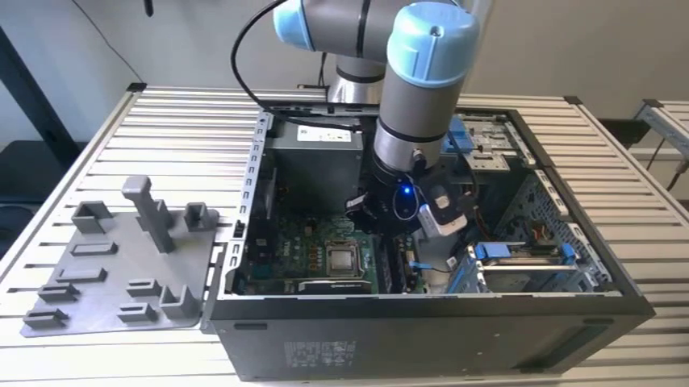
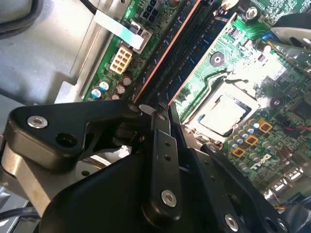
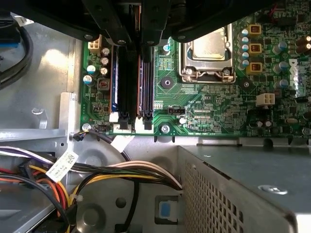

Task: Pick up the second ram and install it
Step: 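Insert the second ram into the second slot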

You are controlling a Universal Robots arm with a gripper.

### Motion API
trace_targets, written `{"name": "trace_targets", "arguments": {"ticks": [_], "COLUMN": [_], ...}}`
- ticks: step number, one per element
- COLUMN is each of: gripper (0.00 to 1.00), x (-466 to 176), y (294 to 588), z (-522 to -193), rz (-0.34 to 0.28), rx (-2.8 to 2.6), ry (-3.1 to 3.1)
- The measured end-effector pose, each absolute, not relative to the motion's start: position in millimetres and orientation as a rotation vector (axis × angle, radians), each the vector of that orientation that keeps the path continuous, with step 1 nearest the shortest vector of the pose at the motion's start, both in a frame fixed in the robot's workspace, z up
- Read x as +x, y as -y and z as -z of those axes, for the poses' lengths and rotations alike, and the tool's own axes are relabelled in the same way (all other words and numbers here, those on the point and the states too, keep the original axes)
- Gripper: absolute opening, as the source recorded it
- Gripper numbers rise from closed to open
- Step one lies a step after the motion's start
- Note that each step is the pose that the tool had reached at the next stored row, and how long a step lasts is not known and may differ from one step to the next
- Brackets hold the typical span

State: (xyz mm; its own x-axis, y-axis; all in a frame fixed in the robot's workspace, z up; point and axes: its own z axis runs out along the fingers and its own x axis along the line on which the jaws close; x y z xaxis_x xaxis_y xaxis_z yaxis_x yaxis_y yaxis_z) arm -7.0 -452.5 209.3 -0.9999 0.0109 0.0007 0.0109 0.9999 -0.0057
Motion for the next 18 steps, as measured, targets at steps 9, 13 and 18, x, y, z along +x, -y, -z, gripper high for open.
{"name": "trace_targets", "arguments": {"ticks": [9,13,18], "gripper": [0.22,0.22,0.20], "x": [-7,-7,-7], "y": [453,452,452], "z": [-220,-238,-245], "rz": [-0.008,-0.009,-0.009], "rx": [-0.018,-0.018,-0.017], "ry": [3.141,3.141,3.141]}}
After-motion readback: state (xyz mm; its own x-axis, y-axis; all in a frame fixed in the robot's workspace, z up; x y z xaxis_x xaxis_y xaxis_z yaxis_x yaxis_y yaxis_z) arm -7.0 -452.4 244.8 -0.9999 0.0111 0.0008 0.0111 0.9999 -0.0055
